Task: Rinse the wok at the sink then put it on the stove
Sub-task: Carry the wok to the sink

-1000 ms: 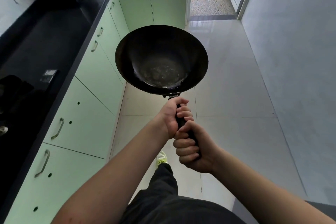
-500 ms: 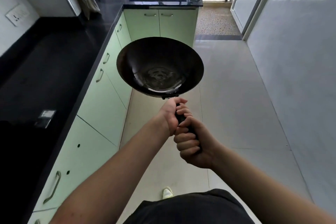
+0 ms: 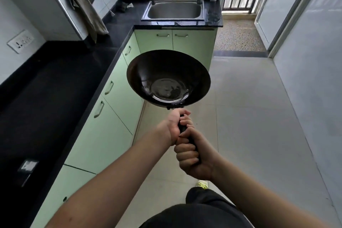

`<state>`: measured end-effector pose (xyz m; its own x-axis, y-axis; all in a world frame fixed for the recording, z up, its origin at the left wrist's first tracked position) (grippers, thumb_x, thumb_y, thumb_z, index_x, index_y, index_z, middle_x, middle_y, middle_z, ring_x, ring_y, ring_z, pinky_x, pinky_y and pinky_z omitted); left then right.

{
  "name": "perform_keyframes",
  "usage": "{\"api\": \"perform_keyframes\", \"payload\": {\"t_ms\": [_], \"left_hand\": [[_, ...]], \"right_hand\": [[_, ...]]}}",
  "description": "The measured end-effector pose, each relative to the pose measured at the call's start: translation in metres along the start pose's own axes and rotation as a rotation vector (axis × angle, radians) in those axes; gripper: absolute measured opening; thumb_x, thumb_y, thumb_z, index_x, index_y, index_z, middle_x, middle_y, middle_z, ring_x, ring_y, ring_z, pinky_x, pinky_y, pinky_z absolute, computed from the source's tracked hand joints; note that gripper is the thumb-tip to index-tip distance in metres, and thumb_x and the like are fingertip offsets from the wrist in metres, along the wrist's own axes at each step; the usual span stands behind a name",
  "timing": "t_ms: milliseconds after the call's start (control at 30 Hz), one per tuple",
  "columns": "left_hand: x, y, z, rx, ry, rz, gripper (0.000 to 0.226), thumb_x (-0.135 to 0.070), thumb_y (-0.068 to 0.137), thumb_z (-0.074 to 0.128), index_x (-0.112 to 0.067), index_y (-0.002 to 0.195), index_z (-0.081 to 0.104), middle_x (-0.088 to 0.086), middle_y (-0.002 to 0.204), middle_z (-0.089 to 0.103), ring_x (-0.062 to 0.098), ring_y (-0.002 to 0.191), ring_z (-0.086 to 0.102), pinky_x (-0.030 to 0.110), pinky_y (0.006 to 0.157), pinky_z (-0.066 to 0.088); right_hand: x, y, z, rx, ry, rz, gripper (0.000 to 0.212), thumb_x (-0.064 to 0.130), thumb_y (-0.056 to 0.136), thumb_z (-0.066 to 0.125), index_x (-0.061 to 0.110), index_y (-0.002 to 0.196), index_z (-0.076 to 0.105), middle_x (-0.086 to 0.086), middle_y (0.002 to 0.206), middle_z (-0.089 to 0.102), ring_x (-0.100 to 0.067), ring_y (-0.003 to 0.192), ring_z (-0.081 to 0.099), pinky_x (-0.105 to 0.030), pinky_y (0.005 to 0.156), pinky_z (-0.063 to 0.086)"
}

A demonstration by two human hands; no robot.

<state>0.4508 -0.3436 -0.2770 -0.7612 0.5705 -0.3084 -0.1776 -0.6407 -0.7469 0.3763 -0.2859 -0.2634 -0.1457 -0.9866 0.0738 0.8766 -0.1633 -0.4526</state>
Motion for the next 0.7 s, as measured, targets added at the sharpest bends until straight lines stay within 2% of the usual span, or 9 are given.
{"api": "perform_keyframes", "payload": {"t_ms": [133,400,700], "left_hand": [[-0.044,0.037,0.036,-0.035,-0.012,0.021,0.058,-0.013,0.095,0.040,-0.015,0.038,0.032,-0.005,0.031,0.027,0.009,0.023,0.027,0.014,0.030,0.025],[-0.118,0.093,0.070,-0.076,-0.047,0.018,0.054,-0.013,0.093,0.043,-0.016,0.041,0.029,-0.006,0.033,0.027,0.008,0.023,0.026,0.015,0.029,0.024],[-0.229,0.157,0.077,0.031,-0.149,0.006,0.057,-0.015,0.095,0.042,-0.013,0.039,0.033,-0.005,0.032,0.029,0.009,0.022,0.028,0.014,0.028,0.027]], "right_hand": [[0.071,0.011,0.004,-0.078,-0.032,0.030,0.035,0.020,0.079,0.047,0.019,0.047,0.034,0.007,0.037,0.025,-0.006,0.025,0.024,-0.012,0.027,0.014],[0.165,0.046,0.017,-0.125,-0.070,0.068,0.034,0.019,0.080,0.046,0.020,0.050,0.032,0.007,0.038,0.024,-0.006,0.026,0.022,-0.012,0.030,0.012],[0.264,0.126,0.046,-0.212,-0.173,0.049,0.033,0.019,0.081,0.045,0.019,0.050,0.036,0.008,0.040,0.024,-0.005,0.026,0.021,-0.011,0.027,0.015]]}}
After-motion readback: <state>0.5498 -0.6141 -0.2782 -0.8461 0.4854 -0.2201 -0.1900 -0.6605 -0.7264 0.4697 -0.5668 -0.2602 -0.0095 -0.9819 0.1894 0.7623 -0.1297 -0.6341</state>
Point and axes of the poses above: each hand's wrist, its own y-axis towards the middle knuckle, its own z-axis out of the palm, x = y × z, the point moved 4 cm from there along y, towards the middle knuckle
